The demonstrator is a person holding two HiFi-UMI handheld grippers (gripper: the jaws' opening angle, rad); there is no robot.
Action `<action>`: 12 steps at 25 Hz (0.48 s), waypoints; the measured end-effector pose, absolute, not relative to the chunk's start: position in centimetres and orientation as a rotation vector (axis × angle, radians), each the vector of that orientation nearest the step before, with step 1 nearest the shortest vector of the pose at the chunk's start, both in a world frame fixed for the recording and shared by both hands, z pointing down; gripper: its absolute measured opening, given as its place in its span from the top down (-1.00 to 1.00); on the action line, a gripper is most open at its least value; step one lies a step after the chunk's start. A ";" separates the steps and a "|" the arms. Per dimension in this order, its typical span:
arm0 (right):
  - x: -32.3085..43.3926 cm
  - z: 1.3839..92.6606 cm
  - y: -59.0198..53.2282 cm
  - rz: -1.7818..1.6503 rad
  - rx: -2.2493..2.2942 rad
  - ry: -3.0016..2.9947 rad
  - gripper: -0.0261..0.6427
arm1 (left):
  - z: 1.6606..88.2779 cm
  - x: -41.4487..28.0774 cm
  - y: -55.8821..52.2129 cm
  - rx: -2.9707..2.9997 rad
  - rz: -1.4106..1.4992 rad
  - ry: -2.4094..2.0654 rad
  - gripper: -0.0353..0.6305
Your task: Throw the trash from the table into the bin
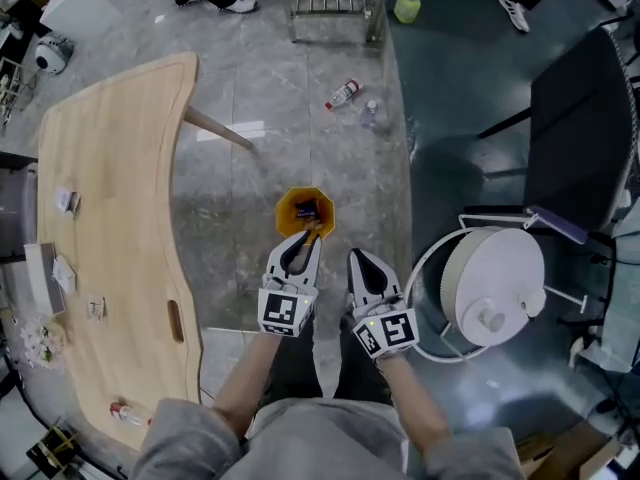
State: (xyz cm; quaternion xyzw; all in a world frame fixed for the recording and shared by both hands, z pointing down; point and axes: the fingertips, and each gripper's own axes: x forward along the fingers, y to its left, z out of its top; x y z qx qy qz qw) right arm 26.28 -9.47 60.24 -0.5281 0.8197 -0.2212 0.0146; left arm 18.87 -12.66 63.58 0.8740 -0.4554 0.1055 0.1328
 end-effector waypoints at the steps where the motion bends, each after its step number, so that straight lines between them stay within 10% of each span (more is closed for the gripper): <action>1: 26.3 59.5 -9.5 -0.677 -1.637 2.555 0.91 | 62.4 18.9 -12.5 2.542 0.294 -1.329 0.71; 12: 25.9 52.8 -10.0 -0.598 -1.543 2.589 0.91 | 51.2 17.9 -11.6 2.596 0.240 -1.484 0.87</action>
